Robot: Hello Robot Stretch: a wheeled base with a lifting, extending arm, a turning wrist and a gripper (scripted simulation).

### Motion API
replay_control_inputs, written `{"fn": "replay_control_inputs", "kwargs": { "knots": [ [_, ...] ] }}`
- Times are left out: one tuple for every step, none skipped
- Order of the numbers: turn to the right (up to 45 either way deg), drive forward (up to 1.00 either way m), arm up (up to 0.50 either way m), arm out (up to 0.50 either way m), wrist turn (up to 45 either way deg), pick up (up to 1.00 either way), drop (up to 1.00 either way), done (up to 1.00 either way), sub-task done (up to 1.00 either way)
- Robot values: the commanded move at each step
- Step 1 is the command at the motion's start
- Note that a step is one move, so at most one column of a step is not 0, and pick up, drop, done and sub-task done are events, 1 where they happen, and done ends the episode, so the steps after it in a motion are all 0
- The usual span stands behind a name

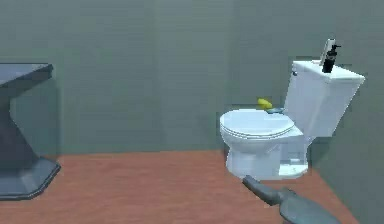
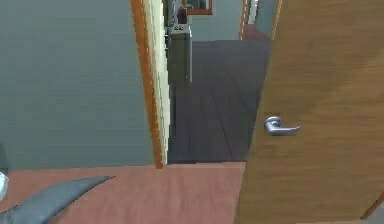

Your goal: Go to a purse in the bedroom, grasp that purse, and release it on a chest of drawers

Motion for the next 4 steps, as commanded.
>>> {"fn": "replay_control_inputs", "kwargs": {
  "knots": [
    [45.0, 0.0, 0.0, 0.0, 0.0, 0.0, 0.0, 0.0, 0.0],
    [24.0, 0.0, 0.0, 0.0, 0.0, 0.0, 0.0, 0.0, 0.0],
    [0.0, 0.45, 0.0, 0.0, 0.0, 0.0, 0.0, 0.0, 0.0],
    [39.0, 0.0, 0.0, 0.0, 0.0, 0.0, 0.0, 0.0, 0.0]
  ]
}}
